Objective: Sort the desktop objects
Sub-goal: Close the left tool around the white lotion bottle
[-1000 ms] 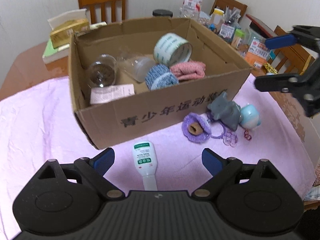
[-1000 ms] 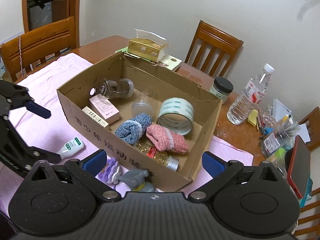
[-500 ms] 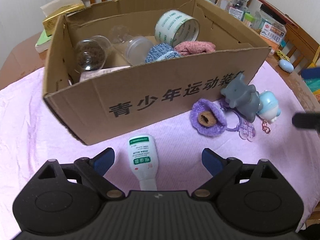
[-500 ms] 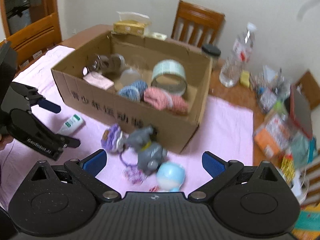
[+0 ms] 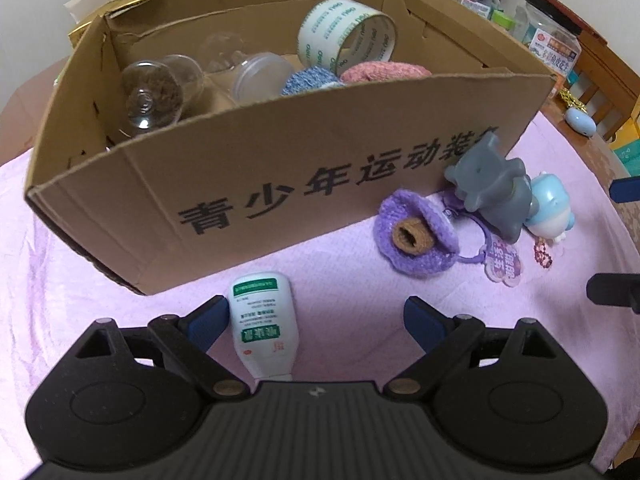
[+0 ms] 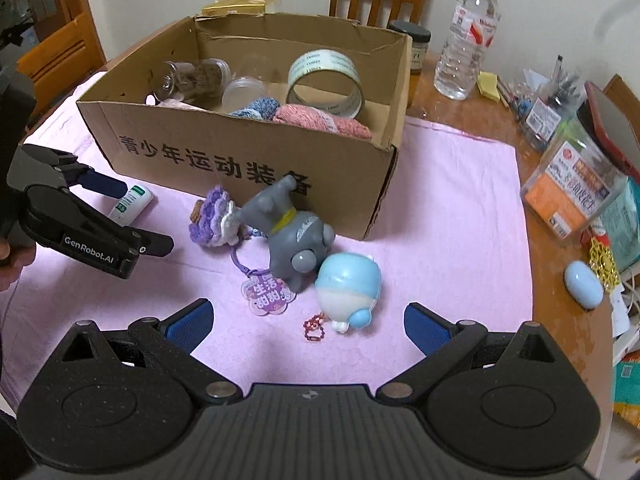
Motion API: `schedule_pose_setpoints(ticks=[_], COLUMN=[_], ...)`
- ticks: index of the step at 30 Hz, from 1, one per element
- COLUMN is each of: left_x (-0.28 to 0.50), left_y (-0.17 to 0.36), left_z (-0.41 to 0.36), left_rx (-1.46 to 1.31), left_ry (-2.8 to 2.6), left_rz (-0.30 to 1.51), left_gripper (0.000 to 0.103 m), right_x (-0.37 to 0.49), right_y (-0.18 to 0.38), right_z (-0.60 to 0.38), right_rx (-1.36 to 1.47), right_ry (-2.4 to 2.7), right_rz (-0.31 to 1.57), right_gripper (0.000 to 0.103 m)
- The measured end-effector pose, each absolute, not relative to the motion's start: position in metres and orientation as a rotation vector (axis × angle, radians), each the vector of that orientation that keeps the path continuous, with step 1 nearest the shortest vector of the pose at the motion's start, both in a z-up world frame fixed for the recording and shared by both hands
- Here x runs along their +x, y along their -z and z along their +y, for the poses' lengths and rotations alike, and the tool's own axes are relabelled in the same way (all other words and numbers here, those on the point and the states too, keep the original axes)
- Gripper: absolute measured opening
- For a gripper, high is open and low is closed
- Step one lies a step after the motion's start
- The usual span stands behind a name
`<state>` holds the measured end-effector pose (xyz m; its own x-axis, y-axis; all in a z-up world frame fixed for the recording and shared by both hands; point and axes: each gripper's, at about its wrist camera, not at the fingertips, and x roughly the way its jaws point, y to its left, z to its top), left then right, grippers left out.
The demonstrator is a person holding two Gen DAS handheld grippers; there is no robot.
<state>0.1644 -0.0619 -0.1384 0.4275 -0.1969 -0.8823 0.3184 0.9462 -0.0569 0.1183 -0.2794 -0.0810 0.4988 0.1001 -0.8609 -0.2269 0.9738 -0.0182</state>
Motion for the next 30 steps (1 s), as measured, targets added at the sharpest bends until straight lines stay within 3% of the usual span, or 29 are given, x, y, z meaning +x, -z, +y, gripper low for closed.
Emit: schedule_pose_setpoints(ticks=[30], left_x=[0.127], left_y=[0.118], left_z=[-0.089], left_rx=[0.128], left_ry=[0.424], left_rz=[1.058], left_gripper=[0.094], right_x=[0.108], right_y=[0.091], right_z=[-0.293], right_rx=[-0.08], right_ry=[-0.207], right_rz=[1.047], right_gripper=[0.103])
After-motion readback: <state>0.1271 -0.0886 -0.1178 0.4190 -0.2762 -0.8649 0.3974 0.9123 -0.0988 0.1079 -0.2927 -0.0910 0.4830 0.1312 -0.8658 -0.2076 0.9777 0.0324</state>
